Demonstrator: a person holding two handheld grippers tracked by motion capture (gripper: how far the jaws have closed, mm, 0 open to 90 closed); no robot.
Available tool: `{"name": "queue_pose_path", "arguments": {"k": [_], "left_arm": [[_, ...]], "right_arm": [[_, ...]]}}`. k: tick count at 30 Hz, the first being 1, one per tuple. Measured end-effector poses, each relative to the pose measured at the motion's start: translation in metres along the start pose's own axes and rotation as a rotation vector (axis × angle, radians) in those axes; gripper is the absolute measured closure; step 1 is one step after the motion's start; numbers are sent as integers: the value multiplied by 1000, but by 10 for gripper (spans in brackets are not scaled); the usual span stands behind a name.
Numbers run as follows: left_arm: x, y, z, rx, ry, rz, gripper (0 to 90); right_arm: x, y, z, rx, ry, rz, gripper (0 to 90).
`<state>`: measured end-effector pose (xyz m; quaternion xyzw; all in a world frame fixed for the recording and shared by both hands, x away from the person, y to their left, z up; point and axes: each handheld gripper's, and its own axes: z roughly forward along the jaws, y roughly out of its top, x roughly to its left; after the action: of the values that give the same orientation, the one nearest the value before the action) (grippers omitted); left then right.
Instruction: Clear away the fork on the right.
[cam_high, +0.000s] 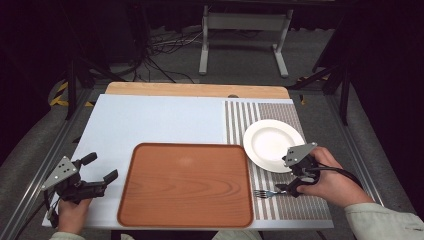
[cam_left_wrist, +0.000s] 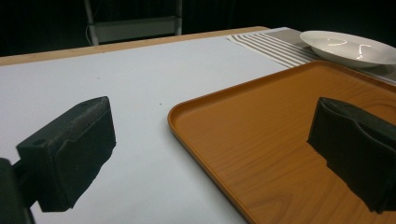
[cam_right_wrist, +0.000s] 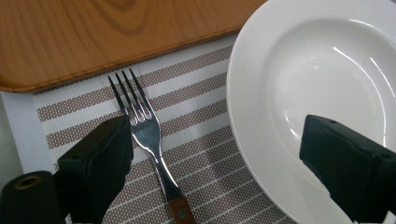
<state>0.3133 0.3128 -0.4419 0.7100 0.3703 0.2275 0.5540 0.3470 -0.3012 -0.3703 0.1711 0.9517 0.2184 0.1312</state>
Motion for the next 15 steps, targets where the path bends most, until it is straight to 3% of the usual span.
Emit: {"name": "queue_pose_path", "arguments": {"k": [15], "left_arm": [[1,0,1,9,-9,-2,16]], "right_arm": [[3,4,8,145,64,-72,149]]}}
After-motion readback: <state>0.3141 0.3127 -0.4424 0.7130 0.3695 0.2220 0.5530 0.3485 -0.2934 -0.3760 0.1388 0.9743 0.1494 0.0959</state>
